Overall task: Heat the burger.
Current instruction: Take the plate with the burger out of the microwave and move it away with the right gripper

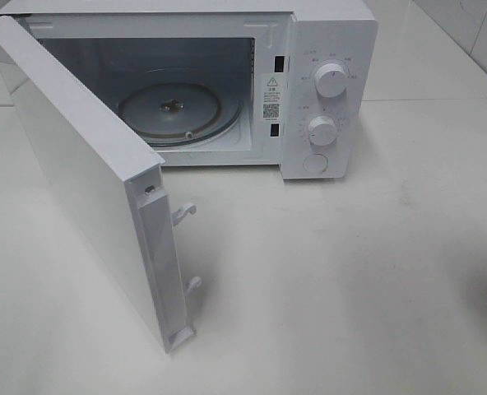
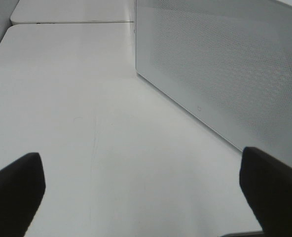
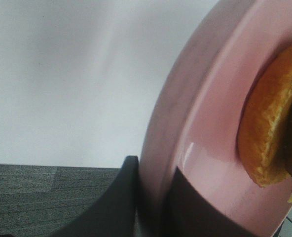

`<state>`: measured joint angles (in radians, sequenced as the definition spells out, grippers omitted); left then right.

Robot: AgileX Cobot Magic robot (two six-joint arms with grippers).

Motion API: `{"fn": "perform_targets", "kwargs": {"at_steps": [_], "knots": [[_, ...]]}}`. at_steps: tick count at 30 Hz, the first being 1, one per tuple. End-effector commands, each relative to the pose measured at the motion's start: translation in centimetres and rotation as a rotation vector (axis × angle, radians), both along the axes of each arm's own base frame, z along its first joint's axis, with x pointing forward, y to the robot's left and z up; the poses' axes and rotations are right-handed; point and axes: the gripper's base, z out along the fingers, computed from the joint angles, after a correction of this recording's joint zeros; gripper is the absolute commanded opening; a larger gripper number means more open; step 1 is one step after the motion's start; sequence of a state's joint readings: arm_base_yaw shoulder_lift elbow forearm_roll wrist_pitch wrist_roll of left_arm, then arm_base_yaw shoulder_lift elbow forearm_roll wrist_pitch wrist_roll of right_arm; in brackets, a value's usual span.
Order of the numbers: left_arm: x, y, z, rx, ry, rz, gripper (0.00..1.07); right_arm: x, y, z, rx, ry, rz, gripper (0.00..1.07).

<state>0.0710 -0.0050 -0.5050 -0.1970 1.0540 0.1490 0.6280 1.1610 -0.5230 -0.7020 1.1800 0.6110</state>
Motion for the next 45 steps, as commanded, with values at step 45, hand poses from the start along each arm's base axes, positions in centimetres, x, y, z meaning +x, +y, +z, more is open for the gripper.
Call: {"fn": "perform_targets", "kwargs": {"at_steps": [45], "knots": [[-0.2, -0.1, 0.0, -0.005, -0.029, 0.001, 1.0, 4.8, 3.2, -10.0, -0.052, 0.004, -0.098, 0.08]]}}
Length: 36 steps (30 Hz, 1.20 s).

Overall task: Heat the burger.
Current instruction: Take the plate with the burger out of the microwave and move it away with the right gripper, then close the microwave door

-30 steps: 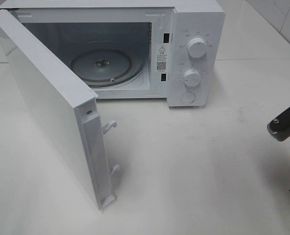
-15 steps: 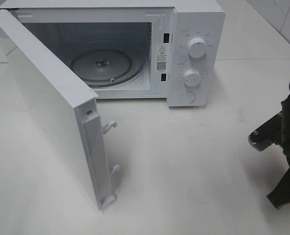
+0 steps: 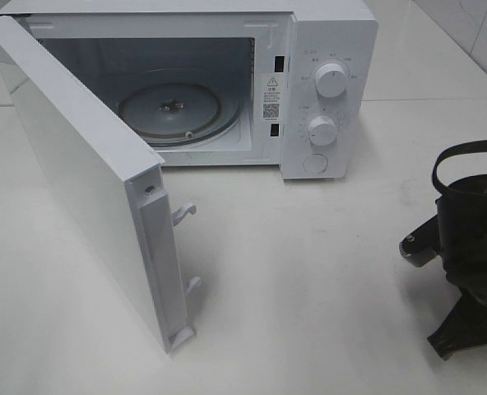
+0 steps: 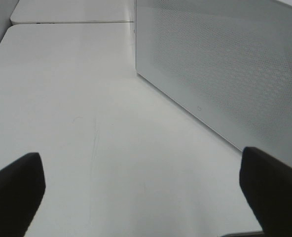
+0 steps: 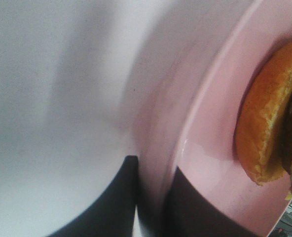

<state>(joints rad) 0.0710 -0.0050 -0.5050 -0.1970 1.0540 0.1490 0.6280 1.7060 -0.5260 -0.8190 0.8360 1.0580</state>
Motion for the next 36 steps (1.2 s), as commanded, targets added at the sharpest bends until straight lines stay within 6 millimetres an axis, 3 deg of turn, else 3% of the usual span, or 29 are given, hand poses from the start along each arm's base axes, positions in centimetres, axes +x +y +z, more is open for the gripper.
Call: {"fn": "perform_targets", "kwargs": {"at_steps": [1, 14, 25, 32, 36], "knots": [[-0.2, -0.1, 0.0, -0.005, -0.029, 0.001, 1.0, 0.4, -0.3, 0.0, -0.054, -0.019, 0.004, 0.08], [-0.2, -0.1, 0.0, -0.005, -0.029, 0.001, 1.0, 0.8, -0.1, -2.4, -0.063, -0.018, 0.004, 0.11], [-0.2, -0.1, 0.0, -0.005, -0.029, 0.001, 1.0, 0.8, 0.3, -3.6, -0.017, -0.004, -0.007, 0.37], [-0.2, -0.1, 0.0, -0.005, -0.029, 0.001, 1.0, 0.8, 0.9, -2.2, 0.051, 0.006, -0.023, 0.43], [-0.2, -0.1, 0.0, -0.005, -0.029, 0.001, 1.0, 0.5, 1.2, 0.0, 0.135, -0.002, 0.005, 0.43]]}}
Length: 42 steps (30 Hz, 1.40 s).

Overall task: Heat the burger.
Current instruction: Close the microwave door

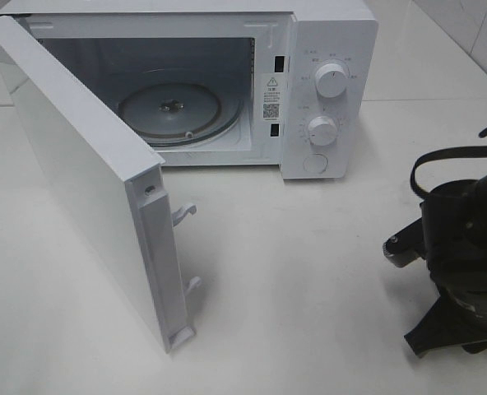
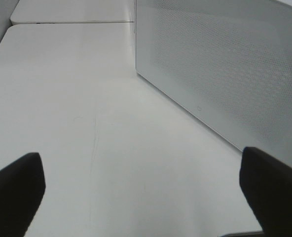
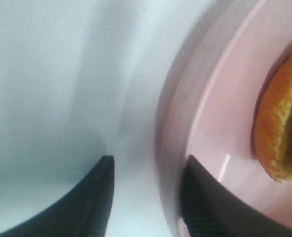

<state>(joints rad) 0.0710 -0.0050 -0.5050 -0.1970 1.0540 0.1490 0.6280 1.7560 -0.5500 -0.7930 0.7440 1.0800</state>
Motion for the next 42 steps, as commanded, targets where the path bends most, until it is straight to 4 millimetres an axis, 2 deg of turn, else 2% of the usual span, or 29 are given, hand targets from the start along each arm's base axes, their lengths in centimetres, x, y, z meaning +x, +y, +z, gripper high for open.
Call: {"fn": "perform_targets", "kwargs": {"at_steps": [1, 10, 12, 13, 15, 18, 19, 20, 23, 26, 28, 30, 37, 40, 42], "knots": [[-0.2, -0.1, 0.0, -0.005, -0.029, 0.001, 1.0, -0.2, 0.2, 1.7, 0.07, -0.003, 0.023, 0.43], [-0.2, -0.1, 0.0, -0.005, -0.029, 0.001, 1.0, -1.3, 0.3, 5.2, 0.208, -0.027, 0.08, 0.49], [-0.2, -0.1, 0.0, -0.005, -0.029, 0.001, 1.0, -1.8, 0.3, 6.6, 0.26, -0.053, 0.109, 0.58], [-0.2, -0.1, 0.0, -0.005, -0.029, 0.001, 1.0, -1.8, 0.3, 6.6, 0.26, -0.053, 0.109, 0.58], [-0.2, -0.1, 0.0, -0.005, -0.029, 0.001, 1.0, -2.5, 0.2, 8.2, 0.324, -0.079, 0.155, 0.72], [-0.2, -0.1, 0.0, -0.005, -0.029, 0.001, 1.0, -2.7, 0.2, 8.7, 0.343, -0.088, 0.168, 0.75], [-0.2, -0.1, 0.0, -0.005, -0.029, 0.001, 1.0, -3.2, 0.1, 9.5, 0.386, -0.103, 0.184, 0.79], [-0.2, -0.1, 0.0, -0.005, -0.029, 0.001, 1.0, -3.7, 0.1, 10.2, 0.426, -0.116, 0.198, 0.79], [-0.2, -0.1, 0.0, -0.005, -0.029, 0.001, 1.0, -3.9, 0.0, 10.5, 0.445, -0.118, 0.2, 0.78], [-0.2, -0.1, 0.0, -0.005, -0.029, 0.001, 1.0, -4.9, -0.2, 11.5, 0.492, -0.117, 0.24, 0.77], [-0.2, -0.1, 0.0, -0.005, -0.029, 0.001, 1.0, -6.2, -0.3, 12.5, 0.562, -0.104, 0.284, 0.77], [-0.2, -0.1, 0.0, -0.005, -0.029, 0.001, 1.0, -6.5, -0.4, 12.8, 0.577, -0.105, 0.286, 0.77], [-0.2, -0.1, 0.0, -0.005, -0.029, 0.001, 1.0, -8.7, -1.9, 14.6, 0.604, -0.155, 0.311, 0.77], [-0.2, -0.1, 0.0, -0.005, -0.029, 0.001, 1.0, -9.0, -2.2, 14.8, 0.611, -0.164, 0.314, 0.77], [-0.2, -0.1, 0.0, -0.005, -0.029, 0.001, 1.0, -10.4, -3.0, 15.6, 0.638, -0.196, 0.318, 0.77]]}}
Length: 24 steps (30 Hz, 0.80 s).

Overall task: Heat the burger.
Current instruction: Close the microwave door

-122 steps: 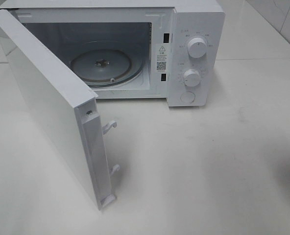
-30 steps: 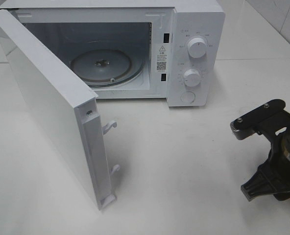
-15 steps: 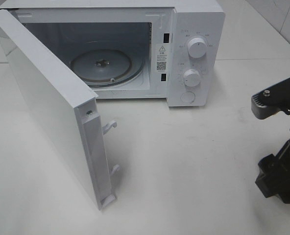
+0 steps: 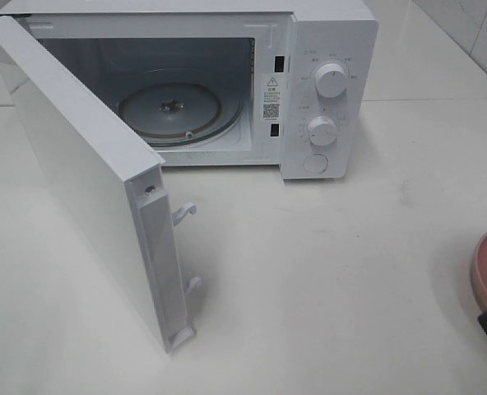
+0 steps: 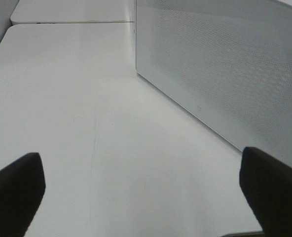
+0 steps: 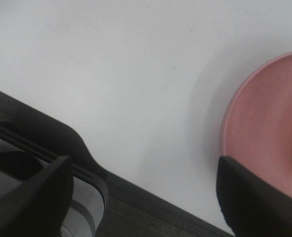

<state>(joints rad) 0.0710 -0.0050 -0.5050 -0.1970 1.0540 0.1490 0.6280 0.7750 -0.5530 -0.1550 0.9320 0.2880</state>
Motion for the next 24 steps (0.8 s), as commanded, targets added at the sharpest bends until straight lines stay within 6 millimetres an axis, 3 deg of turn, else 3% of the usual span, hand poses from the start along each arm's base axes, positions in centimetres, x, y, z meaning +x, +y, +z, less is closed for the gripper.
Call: {"fn": "perform_targets", "kwargs": {"at_steps": [1, 14, 24], "knots": [[-0.2, -0.1, 0.0, -0.005, -0.029, 0.001, 1.0, -0.9, -0.7, 0.5, 0.01, -0.016, 0.007, 0.77], [-0.2, -0.1, 0.0, -0.005, -0.029, 0.001, 1.0, -4.7, -3.5, 1.8, 0.075, -0.121, -0.006, 0.76], [-0.2, -0.1, 0.0, -0.005, -0.029, 0.001, 1.0, -5.7, -4.8, 1.8, 0.126, -0.224, -0.116, 0.76]]}}
